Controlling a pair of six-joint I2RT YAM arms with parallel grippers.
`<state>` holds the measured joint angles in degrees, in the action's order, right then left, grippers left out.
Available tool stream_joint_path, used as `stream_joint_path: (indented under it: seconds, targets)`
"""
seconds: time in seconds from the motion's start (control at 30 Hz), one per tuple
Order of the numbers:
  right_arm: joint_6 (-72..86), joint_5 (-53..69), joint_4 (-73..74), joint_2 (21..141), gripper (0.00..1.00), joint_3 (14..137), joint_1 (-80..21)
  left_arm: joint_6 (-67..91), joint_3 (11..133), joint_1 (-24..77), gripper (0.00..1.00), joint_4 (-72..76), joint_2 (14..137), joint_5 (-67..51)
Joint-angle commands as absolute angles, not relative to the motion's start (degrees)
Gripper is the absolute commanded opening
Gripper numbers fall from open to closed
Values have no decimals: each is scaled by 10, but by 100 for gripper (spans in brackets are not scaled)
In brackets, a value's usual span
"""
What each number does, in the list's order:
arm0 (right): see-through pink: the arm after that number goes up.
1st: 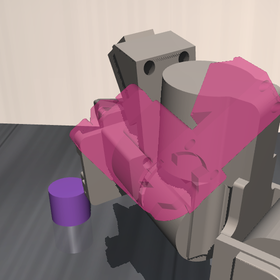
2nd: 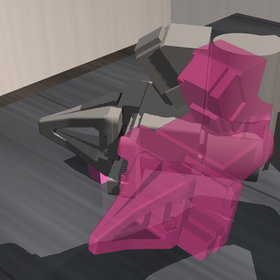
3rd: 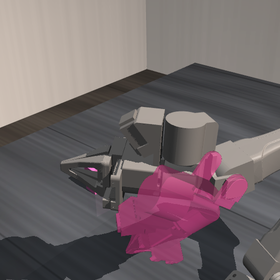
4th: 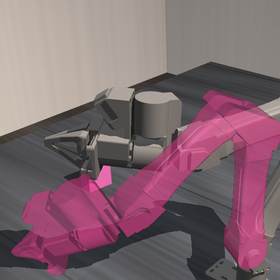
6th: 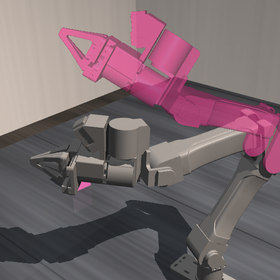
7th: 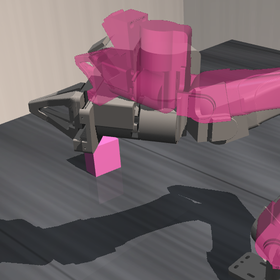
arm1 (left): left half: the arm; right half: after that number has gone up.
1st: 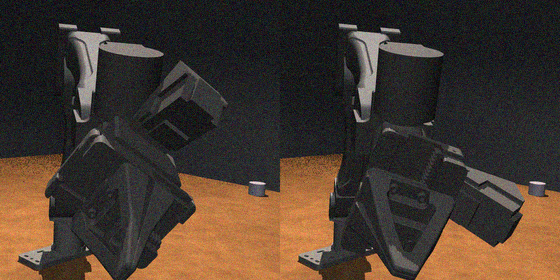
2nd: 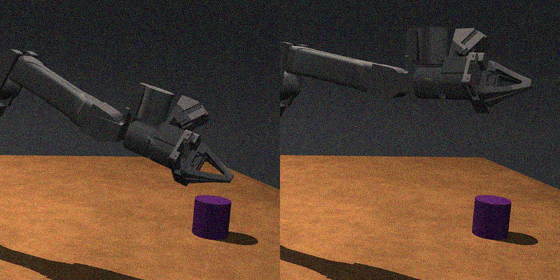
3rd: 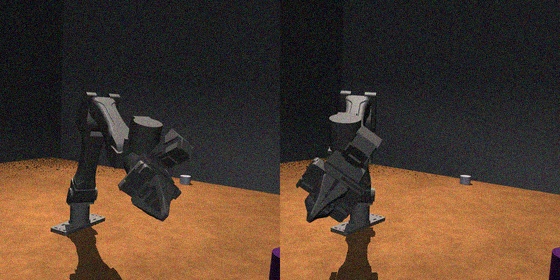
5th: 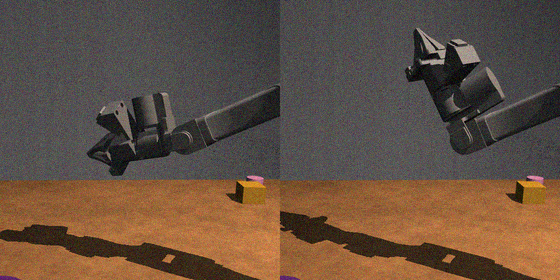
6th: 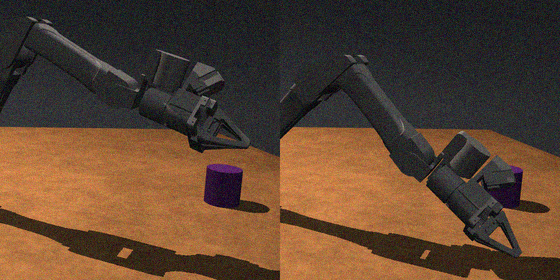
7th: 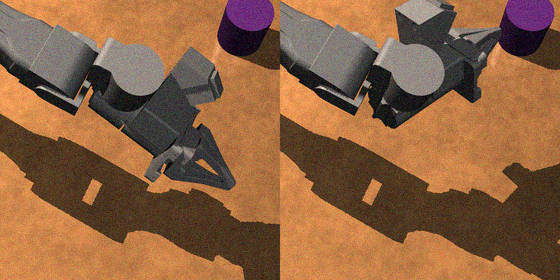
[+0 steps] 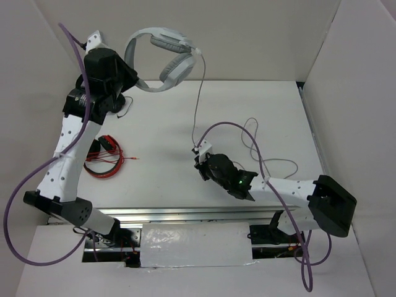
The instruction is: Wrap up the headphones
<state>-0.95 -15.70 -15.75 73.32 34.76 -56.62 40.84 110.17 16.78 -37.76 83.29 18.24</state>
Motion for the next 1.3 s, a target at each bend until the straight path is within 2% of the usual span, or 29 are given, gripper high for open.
stream_joint_path:
  seconds: [0.0, 0.13, 0.3, 0.57, 0.7, 0.8, 0.9, 1.07, 1.13, 1.27]
  targets:
    - [48, -217, -171, 763, 0, 397, -570, 463, 1125, 169, 0, -358, 856, 219]
    - [87, -274, -117, 811, 0, 440, -563, 477, 1151, 169, 0, -394, 882, 238]
    - [120, -304, -73, 844, 0, 463, -554, 496, 1101, 170, 0, -380, 867, 254]
    - [66, -212, -54, 892, 0, 525, -560, 511, 1056, 172, 0, -349, 879, 257]
    - [20, -204, 9, 941, 0, 587, -584, 499, 1047, 172, 0, -327, 897, 246]
    - [-31, -135, 80, 967, 0, 658, -603, 464, 1035, 180, 0, -300, 915, 247]
    - [-74, -94, 138, 948, 0, 683, -620, 391, 993, 186, 0, -247, 925, 253]
    - [-113, -134, 217, 812, 0, 691, -625, 302, 879, 186, 0, -157, 906, 266]
    - [-139, -155, 234, 755, 0, 687, -614, 257, 821, 188, 0, -103, 889, 236]
    - [-187, -158, 322, 715, 0, 719, -578, 162, 739, 203, 0, -40, 853, 130]
